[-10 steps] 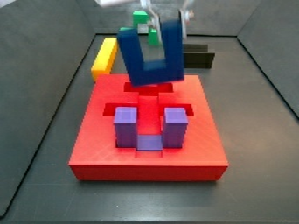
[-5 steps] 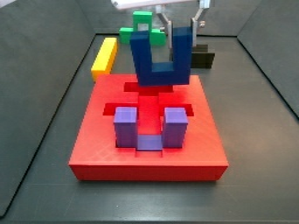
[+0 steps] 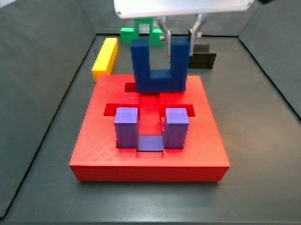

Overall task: Pick up the blue object. Move up. Place the blue object on the fixture. Regrasp the blue object. Move to above the board. Insert the blue object.
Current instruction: Insert the blue object.

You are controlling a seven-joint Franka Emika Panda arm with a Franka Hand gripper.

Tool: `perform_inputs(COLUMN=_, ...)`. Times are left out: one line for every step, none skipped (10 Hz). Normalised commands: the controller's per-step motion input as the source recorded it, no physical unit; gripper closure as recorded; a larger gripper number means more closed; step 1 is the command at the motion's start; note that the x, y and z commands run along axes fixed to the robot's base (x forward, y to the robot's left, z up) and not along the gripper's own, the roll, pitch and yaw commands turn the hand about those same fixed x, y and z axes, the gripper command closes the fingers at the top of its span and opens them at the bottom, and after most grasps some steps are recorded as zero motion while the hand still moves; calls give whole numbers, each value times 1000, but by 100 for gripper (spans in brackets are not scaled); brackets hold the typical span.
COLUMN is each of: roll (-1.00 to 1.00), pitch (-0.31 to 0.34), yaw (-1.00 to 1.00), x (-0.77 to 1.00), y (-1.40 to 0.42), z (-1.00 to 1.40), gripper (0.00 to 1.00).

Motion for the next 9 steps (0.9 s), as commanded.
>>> perform_inputs(roll=-253, pitch=66, yaw=194, x=-80, y=154, z=371, gripper=100)
perform_inputs(roll=-133, pitch=67, yaw=40, x=-149, y=31, z=266, gripper=100)
perform_inputs(roll=-81, pitch=53, yaw=0, x=-266, y=43, z=94, gripper=100)
perform_inputs(roll=0, pitch=90, yaw=0, x=-146, y=0, z=0, gripper=100)
perform_inputs(roll=63, pitch=170, yaw=0, x=0, y=-34, z=0, gripper=100)
perform_inputs(roll=117, pitch=229, yaw=0, x=0, y=-71, z=0, gripper=100)
perform_inputs(roll=167, pitch=283, yaw=0, x=0, y=-137, z=-63, gripper=100)
perform_inputs(roll=229, pitch=343, yaw=-86, x=0, y=-149, z=-66, gripper=100)
perform_inputs(roll=220, pitch=379, yaw=-109, x=0, y=-97, z=-31, gripper=100)
